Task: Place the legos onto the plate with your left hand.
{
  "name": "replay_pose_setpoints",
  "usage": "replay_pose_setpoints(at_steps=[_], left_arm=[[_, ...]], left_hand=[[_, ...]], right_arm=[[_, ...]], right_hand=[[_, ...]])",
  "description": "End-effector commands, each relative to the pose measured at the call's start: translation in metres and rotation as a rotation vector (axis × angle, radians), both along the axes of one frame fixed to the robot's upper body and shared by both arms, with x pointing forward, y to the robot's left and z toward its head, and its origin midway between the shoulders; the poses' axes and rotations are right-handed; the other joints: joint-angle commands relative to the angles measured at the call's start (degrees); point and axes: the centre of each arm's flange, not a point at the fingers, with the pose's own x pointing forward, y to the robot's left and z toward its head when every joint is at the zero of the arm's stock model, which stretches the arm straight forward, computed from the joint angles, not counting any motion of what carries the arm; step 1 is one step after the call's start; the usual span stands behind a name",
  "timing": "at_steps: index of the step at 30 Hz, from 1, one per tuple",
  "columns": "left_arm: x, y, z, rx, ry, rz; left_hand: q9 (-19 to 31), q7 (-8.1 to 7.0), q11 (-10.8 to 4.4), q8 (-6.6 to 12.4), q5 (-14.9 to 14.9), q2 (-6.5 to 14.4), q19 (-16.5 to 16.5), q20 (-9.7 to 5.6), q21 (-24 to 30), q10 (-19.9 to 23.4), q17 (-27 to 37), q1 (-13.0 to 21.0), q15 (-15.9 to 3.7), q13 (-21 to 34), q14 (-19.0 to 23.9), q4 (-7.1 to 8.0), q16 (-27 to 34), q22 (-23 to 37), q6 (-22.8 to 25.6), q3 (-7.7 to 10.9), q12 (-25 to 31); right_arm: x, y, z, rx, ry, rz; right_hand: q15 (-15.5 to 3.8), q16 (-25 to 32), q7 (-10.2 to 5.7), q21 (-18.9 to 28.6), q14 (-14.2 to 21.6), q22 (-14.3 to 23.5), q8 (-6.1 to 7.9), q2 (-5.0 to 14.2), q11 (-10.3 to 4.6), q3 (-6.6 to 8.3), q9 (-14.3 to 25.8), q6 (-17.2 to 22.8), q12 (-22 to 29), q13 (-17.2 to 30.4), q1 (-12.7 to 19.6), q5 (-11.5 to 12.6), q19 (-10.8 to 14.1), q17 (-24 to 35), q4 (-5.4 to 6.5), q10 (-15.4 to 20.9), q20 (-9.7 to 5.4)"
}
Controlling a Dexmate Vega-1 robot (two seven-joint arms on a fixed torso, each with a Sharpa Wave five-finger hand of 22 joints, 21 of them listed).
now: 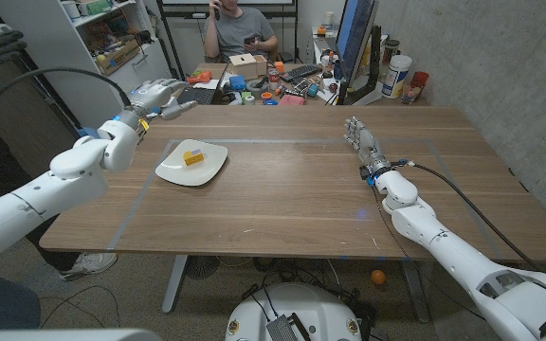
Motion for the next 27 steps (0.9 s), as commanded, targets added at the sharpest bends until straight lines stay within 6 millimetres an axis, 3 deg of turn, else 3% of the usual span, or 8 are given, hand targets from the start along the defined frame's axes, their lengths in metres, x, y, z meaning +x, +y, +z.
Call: replay_pose_setpoints(at_steps=[1, 19, 27], left_arm=[[-0.014, 0.006, -0.002, -0.074, -0.105, -0.085], [-0.023, 0.026, 0.001, -0.127, -0.207, -0.139], [-0.012, 0.025, 0.001, -0.129, -0.179, -0.158]], left_hand=[[-0.03, 0.04, -0.36, 0.07, 0.0, 0.15, -0.95, 0.16, -0.52, -0.25, -0.04, -0.82, 0.19, -0.14, -0.37, 0.31, 0.22, 0.27, 0.18, -0.39, 0.43], [-0.06, -0.18, -0.6, 0.34, 0.04, 0.29, -2.02, 0.19, -1.5, -0.39, -0.17, -2.34, 0.67, -0.83, -0.77, 0.57, 0.52, 0.3, 0.22, -0.74, 0.87], [-0.08, -0.04, -0.49, 0.4, 0.06, 0.2, -2.25, 0.19, -1.78, -0.49, -0.25, -2.61, 0.77, -1.06, -0.69, 0.47, 0.62, 0.31, 0.27, -0.81, 0.94]], right_arm=[[-0.012, 0.002, -0.006, 0.003, -0.007, -0.01], [-0.043, 0.012, -0.02, 0.015, -0.029, -0.048], [-0.05, 0.009, -0.031, 0.036, -0.003, -0.073]], right_hand=[[0.43, -0.01, 0.02, 0.28, -0.03, 0.2, 0.12, 0.08, 0.03, -0.01, 0.19, -0.04, 0.03, 0.25, -0.05, 0.3, -0.22, 0.11, -0.18, 0.02, -0.06], [0.44, 0.02, 0.05, 0.32, 0.02, 0.2, 0.09, -0.02, 0.16, -0.09, 0.18, -0.11, 0.03, 0.25, -0.04, 0.29, -0.14, 0.12, -0.22, 0.01, 0.02], [0.35, 0.0, 0.07, 0.33, -0.02, 0.2, 0.1, -0.03, -0.08, -0.11, 0.18, -0.09, 0.0, 0.24, -0.02, 0.29, -0.1, 0.12, -0.24, -0.06, 0.01]])
